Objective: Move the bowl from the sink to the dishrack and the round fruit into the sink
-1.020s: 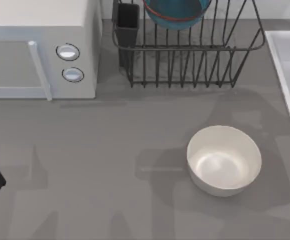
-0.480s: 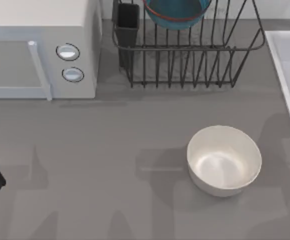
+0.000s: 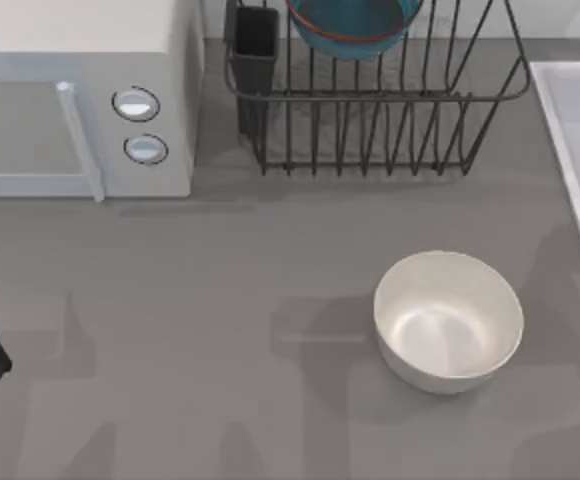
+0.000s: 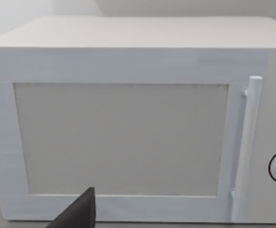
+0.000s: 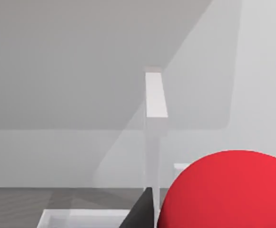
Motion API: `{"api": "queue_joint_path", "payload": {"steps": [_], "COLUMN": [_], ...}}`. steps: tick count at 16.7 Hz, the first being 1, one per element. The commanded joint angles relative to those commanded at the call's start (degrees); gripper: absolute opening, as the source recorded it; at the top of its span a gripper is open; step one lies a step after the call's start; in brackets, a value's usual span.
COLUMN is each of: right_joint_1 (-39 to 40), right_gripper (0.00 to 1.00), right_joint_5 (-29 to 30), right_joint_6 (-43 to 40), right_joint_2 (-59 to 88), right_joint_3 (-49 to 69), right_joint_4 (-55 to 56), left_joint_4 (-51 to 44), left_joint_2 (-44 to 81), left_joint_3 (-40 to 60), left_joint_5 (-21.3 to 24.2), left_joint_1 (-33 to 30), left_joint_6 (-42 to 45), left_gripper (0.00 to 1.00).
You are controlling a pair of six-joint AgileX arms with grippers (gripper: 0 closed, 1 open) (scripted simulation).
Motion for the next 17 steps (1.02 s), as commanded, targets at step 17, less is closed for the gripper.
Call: {"api": "queue_joint_path", "payload": {"steps": [17], "right_joint_1": [-0.4], "right_gripper": [0.00], "right_joint_5": [1.0], "right_joint_6": [-0.3], "right_joint_2": [37.1], "right_joint_3": [-5.8], "right_joint_4": [43.5], "left_joint_4": [0.0], "left_joint_2": [0.0], "left_joint_3": [0.0], "left_joint_5": [0.0], "left_joint_1": [0.0], "left_joint_6": [0.0], "left_gripper": [1.00]}}
